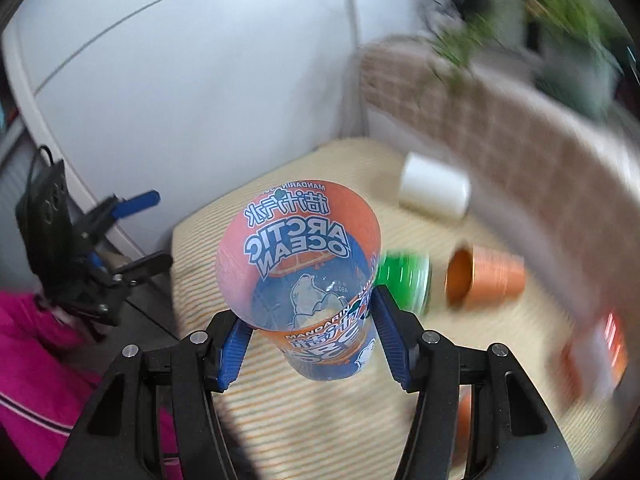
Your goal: Flip cup upright
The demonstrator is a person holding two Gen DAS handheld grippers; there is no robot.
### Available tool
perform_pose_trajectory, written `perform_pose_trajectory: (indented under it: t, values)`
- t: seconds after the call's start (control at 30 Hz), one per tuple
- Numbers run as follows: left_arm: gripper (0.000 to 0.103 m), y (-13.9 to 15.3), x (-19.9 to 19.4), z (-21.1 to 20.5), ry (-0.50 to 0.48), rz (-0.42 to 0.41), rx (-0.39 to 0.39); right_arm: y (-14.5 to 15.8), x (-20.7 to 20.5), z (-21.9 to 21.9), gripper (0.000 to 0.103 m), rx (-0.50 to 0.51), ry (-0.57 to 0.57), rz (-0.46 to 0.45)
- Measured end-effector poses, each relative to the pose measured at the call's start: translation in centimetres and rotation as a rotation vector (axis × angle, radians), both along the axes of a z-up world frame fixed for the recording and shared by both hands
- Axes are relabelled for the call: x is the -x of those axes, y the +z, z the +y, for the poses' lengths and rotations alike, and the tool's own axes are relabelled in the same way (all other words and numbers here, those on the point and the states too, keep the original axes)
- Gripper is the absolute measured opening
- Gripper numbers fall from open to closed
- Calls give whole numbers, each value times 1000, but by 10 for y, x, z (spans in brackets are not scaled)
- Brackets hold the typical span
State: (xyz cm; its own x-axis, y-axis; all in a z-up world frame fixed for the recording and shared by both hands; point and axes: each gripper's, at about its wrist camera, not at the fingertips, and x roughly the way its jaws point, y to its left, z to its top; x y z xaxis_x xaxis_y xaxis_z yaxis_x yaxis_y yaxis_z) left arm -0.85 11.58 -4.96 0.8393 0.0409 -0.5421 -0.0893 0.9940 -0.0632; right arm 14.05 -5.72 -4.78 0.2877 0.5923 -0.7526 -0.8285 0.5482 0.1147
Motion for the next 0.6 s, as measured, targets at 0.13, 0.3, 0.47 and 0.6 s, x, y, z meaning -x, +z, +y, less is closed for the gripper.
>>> perform_pose_trajectory:
  t: [0.13,0.3,0.47,0.6]
  values:
    - [103,-5,-4,-13,-91,50,63,-20,9,-40,57,-88,-157,211]
    - [103,-12,-9,-24,-182,114,164,-57,-3,-78,57,-200,-308,509]
    - [103,-16,-8,-28,-192,144,209,-76,-9,-91,59,-190,-362,576]
    - [103,-17,-10,-27,-184,153,211,-89,-20,-86,60,-186,-381,610]
